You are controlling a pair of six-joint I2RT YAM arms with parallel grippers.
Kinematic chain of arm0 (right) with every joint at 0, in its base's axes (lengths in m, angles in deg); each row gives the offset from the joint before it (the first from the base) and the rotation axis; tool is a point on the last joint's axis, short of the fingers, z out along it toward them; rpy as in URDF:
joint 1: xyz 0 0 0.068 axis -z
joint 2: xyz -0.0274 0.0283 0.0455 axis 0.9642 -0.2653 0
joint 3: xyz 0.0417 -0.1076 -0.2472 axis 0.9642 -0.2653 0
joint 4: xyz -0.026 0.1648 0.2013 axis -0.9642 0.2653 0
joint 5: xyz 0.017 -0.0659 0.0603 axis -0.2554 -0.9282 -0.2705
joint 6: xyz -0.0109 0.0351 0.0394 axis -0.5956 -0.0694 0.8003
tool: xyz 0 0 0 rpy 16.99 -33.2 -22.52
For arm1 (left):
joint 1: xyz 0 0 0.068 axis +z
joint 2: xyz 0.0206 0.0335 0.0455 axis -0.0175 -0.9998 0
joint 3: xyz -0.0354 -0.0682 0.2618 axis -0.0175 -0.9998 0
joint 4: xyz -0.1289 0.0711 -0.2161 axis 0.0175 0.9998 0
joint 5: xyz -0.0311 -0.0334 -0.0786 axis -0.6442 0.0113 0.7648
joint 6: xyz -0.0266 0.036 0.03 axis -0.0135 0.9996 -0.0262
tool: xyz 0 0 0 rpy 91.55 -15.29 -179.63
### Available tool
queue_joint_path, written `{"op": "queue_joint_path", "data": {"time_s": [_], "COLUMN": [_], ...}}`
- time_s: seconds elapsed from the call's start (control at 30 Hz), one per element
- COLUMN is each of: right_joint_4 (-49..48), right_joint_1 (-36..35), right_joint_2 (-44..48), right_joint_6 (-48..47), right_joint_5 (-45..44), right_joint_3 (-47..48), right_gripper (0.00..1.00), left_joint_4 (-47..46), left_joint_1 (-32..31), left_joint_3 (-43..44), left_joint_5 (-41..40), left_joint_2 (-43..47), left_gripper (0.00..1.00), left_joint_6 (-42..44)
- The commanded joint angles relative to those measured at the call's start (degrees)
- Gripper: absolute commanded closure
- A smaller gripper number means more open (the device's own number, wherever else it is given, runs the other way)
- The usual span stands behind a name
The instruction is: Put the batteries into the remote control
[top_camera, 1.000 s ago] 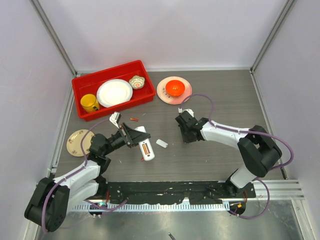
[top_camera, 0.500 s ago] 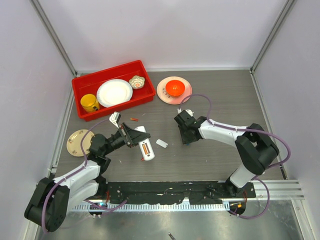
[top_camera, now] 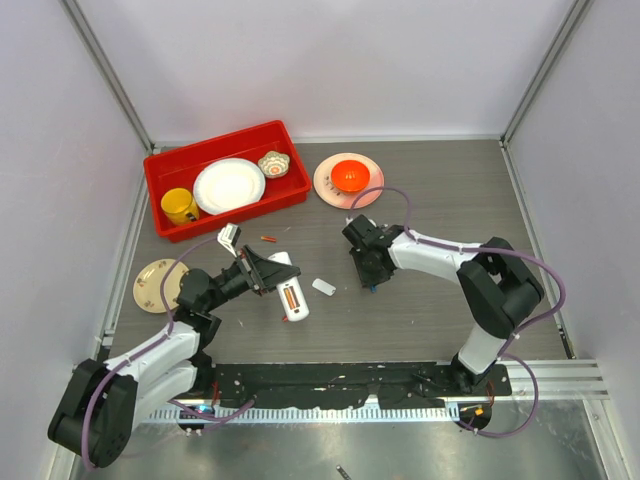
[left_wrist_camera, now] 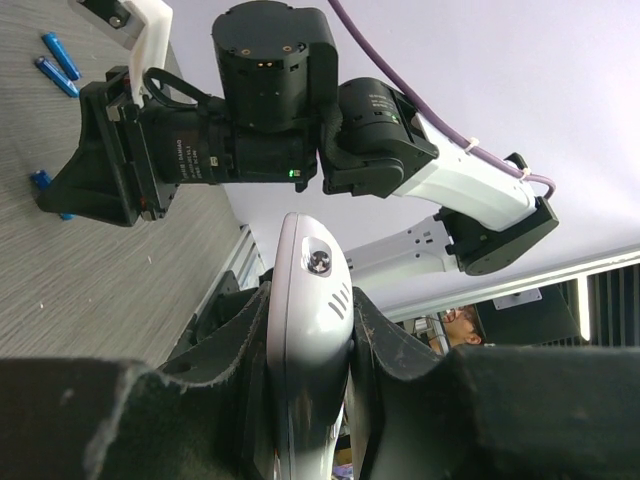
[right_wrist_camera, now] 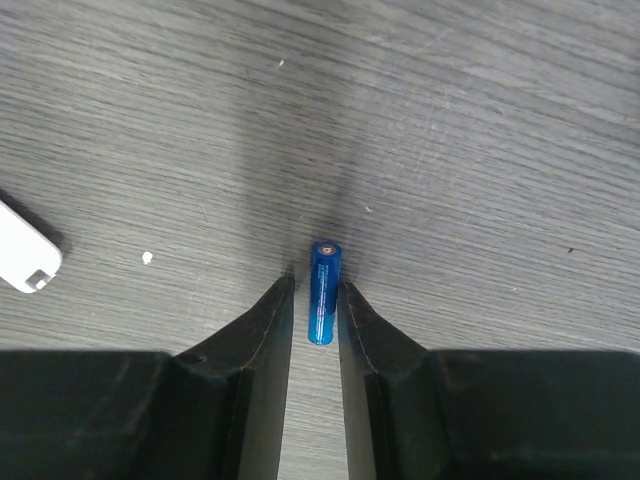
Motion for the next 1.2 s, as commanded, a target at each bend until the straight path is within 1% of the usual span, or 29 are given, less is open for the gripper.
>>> {"op": "queue_joint_path", "data": {"time_s": [0.0,0.27,0.4,0.5,0.6,0.63,0.67,0.73,0.77,0.83,0.87,0.93,1.0,1.07,1.17], "right_joint_4": [1.5,1.5,1.5,1.3,0.4,0.2,-0.4,-1.6,-2.7,-3.9,-5.2,-5.7,-3.6,-0.6,0.7], "right_joint_1": [0.4,1.1,1.5,1.6,1.9,1.8,1.8,1.8,1.8,1.4,0.8,-0.8,-4.2,-8.3,-13.9], "right_joint_2": [-1.5,-3.3,-4.5,-4.7,-4.5,-3.7,-2.9,-0.1,4.4,9.8,16.4,22.5,28.2,30.2,32.4], "right_joint_6": [-1.7,-2.4,-3.2,-3.3,-3.2,-2.9,-2.0,-0.9,0.3,2.9,3.6,4.9,5.0,4.8,6.0], "right_joint_5": [1.9,0.6,1.1,1.6,2.0,1.9,1.7,1.9,1.9,2.2,2.6,1.7,1.2,0.9,0.7], "right_joint_3": [1.9,2.9,3.3,2.9,2.1,1.9,1.8,0.7,0.3,-0.6,-0.8,-0.6,1.8,3.8,5.6], "right_gripper": [0.71,0.69,0.7,0.74,0.86,0.99,0.99,0.99,0.99,0.99,0.99,0.99,0.99,0.99,0.99], "left_joint_4": [-3.1,-3.1,-3.1,-3.2,-3.2,-3.2,-3.2,-3.2,-3.2,-3.4,-3.8,-5.5,-7.0,-8.4,-11.0], "left_joint_1": [-0.2,-0.2,-0.2,-0.2,-0.4,-0.5,-1.2,-2.3,-3.8,-5.8,-7.3,-8.6,-8.9,-9.6,-11.1], "left_joint_3": [-0.1,0.1,0.0,-0.2,-0.1,0.0,0.5,1.3,2.4,3.8,4.9,5.7,6.4,7.1,8.3], "left_joint_5": [0.4,0.4,0.3,0.0,-0.1,-0.1,-0.5,-1.1,-1.6,-3.1,-3.7,-5.1,-6.3,-7.1,-8.7], "left_joint_2": [1.1,0.6,0.7,0.6,-0.1,-0.2,-0.7,-2.4,-3.0,-5.9,-6.9,-9.3,-10.7,-13.0,-16.7], "left_gripper": [1.0,1.0,1.0,1.0,1.0,1.0,1.0,1.0,1.0,1.0,1.0,1.0,1.0,1.0,1.0], "left_joint_6": [1.0,1.2,1.2,1.4,1.6,1.7,1.8,2.4,2.7,3.9,4.1,4.3,4.2,3.7,2.6]}}
